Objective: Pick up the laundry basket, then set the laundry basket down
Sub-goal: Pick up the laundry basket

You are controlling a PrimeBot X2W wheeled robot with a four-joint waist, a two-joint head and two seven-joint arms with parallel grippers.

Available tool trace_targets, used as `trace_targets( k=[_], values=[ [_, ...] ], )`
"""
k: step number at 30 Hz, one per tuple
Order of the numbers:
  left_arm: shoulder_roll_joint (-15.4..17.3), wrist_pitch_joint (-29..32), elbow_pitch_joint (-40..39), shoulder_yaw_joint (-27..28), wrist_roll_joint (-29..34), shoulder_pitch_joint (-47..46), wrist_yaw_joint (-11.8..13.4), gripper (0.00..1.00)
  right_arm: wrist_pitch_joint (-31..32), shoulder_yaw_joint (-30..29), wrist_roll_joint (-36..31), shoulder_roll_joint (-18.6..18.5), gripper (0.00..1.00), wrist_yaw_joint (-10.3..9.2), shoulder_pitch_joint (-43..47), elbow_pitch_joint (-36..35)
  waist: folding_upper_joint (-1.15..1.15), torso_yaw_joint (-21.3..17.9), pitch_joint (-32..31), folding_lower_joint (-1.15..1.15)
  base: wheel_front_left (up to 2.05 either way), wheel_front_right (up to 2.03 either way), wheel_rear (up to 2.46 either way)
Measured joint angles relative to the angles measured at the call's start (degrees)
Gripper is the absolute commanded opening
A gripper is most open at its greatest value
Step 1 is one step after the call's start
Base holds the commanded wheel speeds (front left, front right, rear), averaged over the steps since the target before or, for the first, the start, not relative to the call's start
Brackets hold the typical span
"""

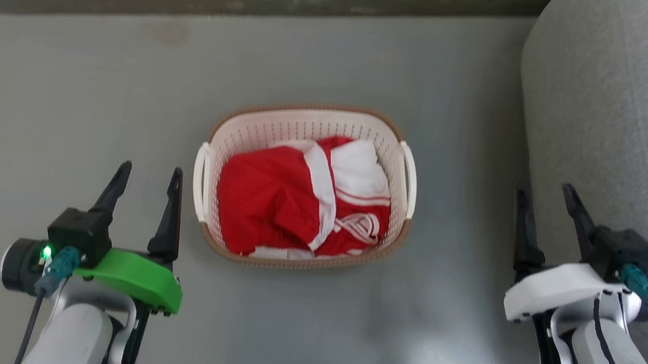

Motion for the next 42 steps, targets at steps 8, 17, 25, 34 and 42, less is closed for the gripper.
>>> trace_targets(
  k=[8, 17, 25, 34, 42],
  values=[
    [0.0, 0.0, -0.03, 0.1, 0.32, -3.13, -0.53, 1.0, 0.49, 0.54, -0.08, 0.85, 1.0, 0.0, -3.55, 0.45, 0.0, -0.24, 5.83, 0.0, 0.0, 0.0, 0.0],
    [-0.02, -0.01, 0.34, 0.45, 0.38, -6.66, -1.02, 1.0, 0.77, 0.99, -0.59, 1.56, 1.0, 0.0, -7.58, 1.14, 0.0, -0.39, 11.77, 0.0, 0.0, 0.0, 0.0],
    [-0.02, -0.01, 2.5, 0.8, 0.38, -10.6, -1.56, 1.0, 0.85, 1.44, -1.07, 2.23, 1.0, 0.03, -12.01, 2.72, 0.0, -0.47, 17.57, 0.01, 0.0, 0.0, 0.0],
    [0.0, -0.01, 5.92, 1.13, 0.4, -14.91, -2.32, 1.0, 0.99, 2.37, -1.58, 2.96, 1.0, 0.6, -16.81, 5.41, 0.0, -0.56, 22.98, 0.0, 0.0, 0.0, 0.0],
    [0.02, 0.02, 10.23, 1.54, 0.22, -18.42, -3.09, 1.0, 1.07, 3.16, -1.56, 3.79, 1.0, 1.64, -20.59, 9.15, 0.0, -0.73, 26.29, 0.01, 0.0, 0.0, 0.0]
  ],
)
